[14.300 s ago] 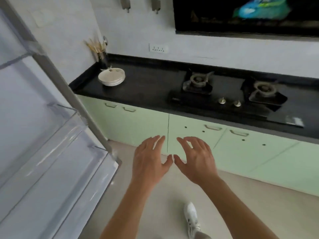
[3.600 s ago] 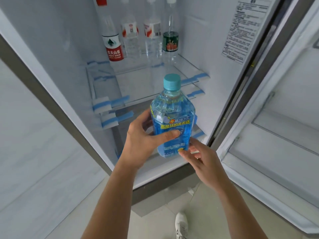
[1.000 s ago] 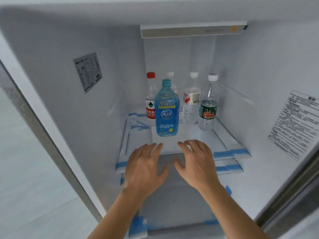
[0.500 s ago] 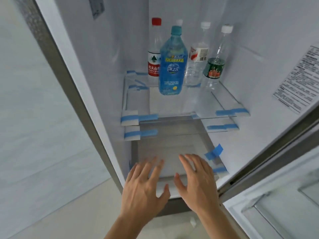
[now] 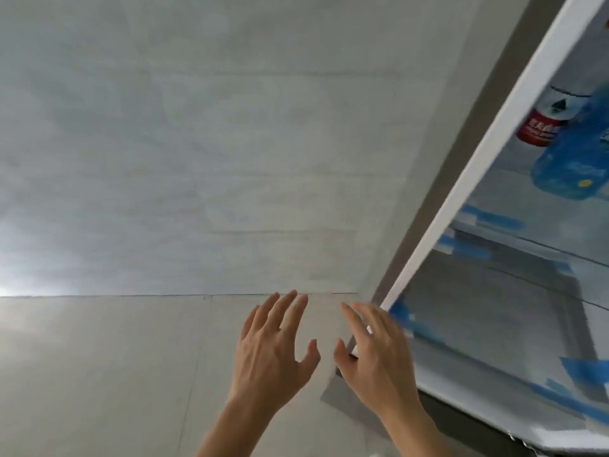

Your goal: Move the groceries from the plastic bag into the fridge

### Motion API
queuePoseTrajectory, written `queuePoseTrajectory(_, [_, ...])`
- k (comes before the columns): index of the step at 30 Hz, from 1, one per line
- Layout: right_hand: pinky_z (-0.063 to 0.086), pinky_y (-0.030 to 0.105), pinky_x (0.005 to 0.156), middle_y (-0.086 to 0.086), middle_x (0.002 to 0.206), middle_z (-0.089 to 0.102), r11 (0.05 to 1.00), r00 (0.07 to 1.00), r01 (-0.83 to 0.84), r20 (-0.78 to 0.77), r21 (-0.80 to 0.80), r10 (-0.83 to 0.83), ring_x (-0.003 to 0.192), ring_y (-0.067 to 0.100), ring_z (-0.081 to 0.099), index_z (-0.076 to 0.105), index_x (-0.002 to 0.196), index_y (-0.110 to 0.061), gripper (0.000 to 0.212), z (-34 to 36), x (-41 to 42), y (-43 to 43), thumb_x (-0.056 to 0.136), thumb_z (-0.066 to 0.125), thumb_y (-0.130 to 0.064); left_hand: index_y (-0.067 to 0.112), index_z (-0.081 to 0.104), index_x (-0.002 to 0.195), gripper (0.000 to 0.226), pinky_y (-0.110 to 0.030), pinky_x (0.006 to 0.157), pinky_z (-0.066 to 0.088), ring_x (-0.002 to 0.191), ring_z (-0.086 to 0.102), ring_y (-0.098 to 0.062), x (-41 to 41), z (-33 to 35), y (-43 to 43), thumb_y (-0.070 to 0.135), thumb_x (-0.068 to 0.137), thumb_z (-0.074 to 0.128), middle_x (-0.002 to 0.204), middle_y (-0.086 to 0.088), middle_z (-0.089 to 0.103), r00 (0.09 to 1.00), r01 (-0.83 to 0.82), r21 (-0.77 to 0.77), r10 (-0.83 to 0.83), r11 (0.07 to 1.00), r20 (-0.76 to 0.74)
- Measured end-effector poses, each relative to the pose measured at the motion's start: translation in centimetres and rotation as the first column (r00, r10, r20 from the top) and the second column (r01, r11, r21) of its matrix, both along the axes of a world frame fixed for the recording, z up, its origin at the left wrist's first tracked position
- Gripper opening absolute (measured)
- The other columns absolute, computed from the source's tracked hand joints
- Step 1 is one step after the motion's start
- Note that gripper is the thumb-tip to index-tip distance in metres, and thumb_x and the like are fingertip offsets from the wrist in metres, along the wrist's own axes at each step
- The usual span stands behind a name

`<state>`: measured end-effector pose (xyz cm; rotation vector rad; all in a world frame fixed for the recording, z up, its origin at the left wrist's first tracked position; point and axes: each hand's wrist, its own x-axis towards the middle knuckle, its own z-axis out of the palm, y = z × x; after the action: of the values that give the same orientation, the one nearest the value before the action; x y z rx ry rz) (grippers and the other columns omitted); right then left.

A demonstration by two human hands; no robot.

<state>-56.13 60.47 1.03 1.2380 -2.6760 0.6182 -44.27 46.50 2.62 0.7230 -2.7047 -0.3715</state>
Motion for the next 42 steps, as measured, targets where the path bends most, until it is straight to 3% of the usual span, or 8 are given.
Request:
queuePoseTrajectory(5, [0.056, 0.049, 0.094, 0.005, 0.126, 0.068, 0.965, 0.967, -0.255, 0.024, 0.055, 0.254, 0.115, 0.025, 0.064, 0.064, 0.129, -0.021, 0.052, -0.5, 1.8, -5.6, 0.087, 0.054, -0.05, 0.021, 0.055, 0.138, 0.066, -0.044, 0.103, 0.05, 0.13, 0.054, -0.024, 4.4, -0.3, -2.1, 0.055, 0.081, 0.05, 0.14, 0.002, 0.059, 0.967, -0.252, -0.02, 0.253, 0.967, 0.037])
queuePoseTrajectory(9, [0.055, 0.047, 0.095, 0.005, 0.125, 0.068, 0.888, 0.892, -0.453, 0.042, 0.083, 0.451, 0.114, 0.025, 0.063, 0.063, 0.129, -0.02, 0.052, -0.8, 2.1, -9.4, 0.083, 0.063, -0.044, 0.023, 0.054, 0.138, 0.065, -0.044, 0.104, 0.049, 0.131, 0.053, -0.023, 7.0, 0.2, -2.4, 0.055, 0.082, 0.05, 0.141, 0.004, 0.058, 0.886, -0.459, -0.02, 0.46, 0.888, 0.057])
queuePoseTrajectory(14, [0.054, 0.046, 0.097, 0.006, 0.122, 0.067, 0.731, 0.735, -0.678, 0.039, 0.074, 0.677, 0.113, 0.025, 0.062, 0.063, 0.129, -0.018, 0.051, 0.2, 4.1, -12.7, 0.085, 0.05, -0.041, 0.026, 0.053, 0.139, 0.065, -0.041, 0.105, 0.048, 0.133, 0.052, -0.021, 10.1, 1.3, -0.6, 0.054, 0.08, 0.051, 0.141, 0.006, 0.057, 0.717, -0.693, -0.014, 0.692, 0.72, 0.083])
queuePoseTrajectory(21, [0.05, 0.046, 0.101, 0.003, 0.124, 0.064, 0.433, 0.435, -0.9, 0.09, 0.042, 0.896, 0.115, 0.025, 0.059, 0.06, 0.132, -0.022, 0.052, -0.7, 9.8, -14.2, 0.082, 0.058, -0.039, 0.028, 0.052, 0.139, 0.065, -0.041, 0.103, 0.048, 0.133, 0.052, -0.021, 14.2, 0.3, 5.2, 0.054, 0.079, 0.051, 0.142, 0.006, 0.056, 0.407, -0.91, -0.006, 0.897, 0.414, 0.171])
queuePoseTrajectory(27, [0.049, 0.045, 0.101, 0.001, 0.125, 0.063, 0.139, 0.138, -0.99, 0.122, -0.001, 0.983, 0.116, 0.025, 0.058, 0.059, 0.134, -0.022, 0.056, -1.5, 16.4, -12.5, 0.08, 0.064, -0.036, 0.027, 0.055, 0.137, 0.065, -0.042, 0.096, 0.051, 0.129, 0.054, -0.021, 18.3, -0.1, 12.7, 0.052, 0.078, 0.049, 0.139, 0.006, 0.059, 0.077, -0.997, -0.004, 0.974, 0.08, 0.211])
queuePoseTrajectory(33, [0.05, 0.044, 0.098, 0.003, 0.123, 0.064, -0.115, -0.117, -0.993, 0.121, -0.018, 0.986, 0.114, 0.027, 0.06, 0.06, 0.131, -0.021, 0.054, -1.7, 23.3, -9.1, 0.079, 0.066, -0.036, 0.028, 0.053, 0.139, 0.065, -0.042, 0.097, 0.049, 0.128, 0.054, -0.022, 21.8, -0.5, 19.7, 0.052, 0.079, 0.049, 0.14, 0.005, 0.058, -0.211, -0.977, -0.013, 0.948, -0.214, 0.239])
queuePoseTrajectory(37, [0.049, 0.045, 0.1, 0.003, 0.124, 0.065, -0.24, -0.24, -0.971, 0.112, -0.011, 0.964, 0.116, 0.028, 0.059, 0.06, 0.13, -0.021, 0.054, -1.6, 27.7, -7.5, 0.078, 0.063, -0.037, 0.026, 0.055, 0.138, 0.065, -0.043, 0.098, 0.049, 0.126, 0.056, -0.023, 24.5, -0.5, 22.1, 0.051, 0.078, 0.05, 0.139, 0.003, 0.059, -0.327, -0.942, -0.005, 0.917, -0.334, 0.228])
queuePoseTrajectory(42, [0.049, 0.044, 0.1, 0.004, 0.123, 0.065, -0.351, -0.351, -0.936, 0.082, -0.015, 0.933, 0.115, 0.028, 0.06, 0.06, 0.13, -0.021, 0.055, -1.7, 34.1, -6.8, 0.078, 0.064, -0.037, 0.024, 0.056, 0.137, 0.064, -0.043, 0.101, 0.049, 0.125, 0.057, -0.025, 29.4, -0.9, 23.3, 0.05, 0.078, 0.05, 0.138, 0.001, 0.06, -0.406, -0.91, 0.006, 0.894, -0.415, 0.188])
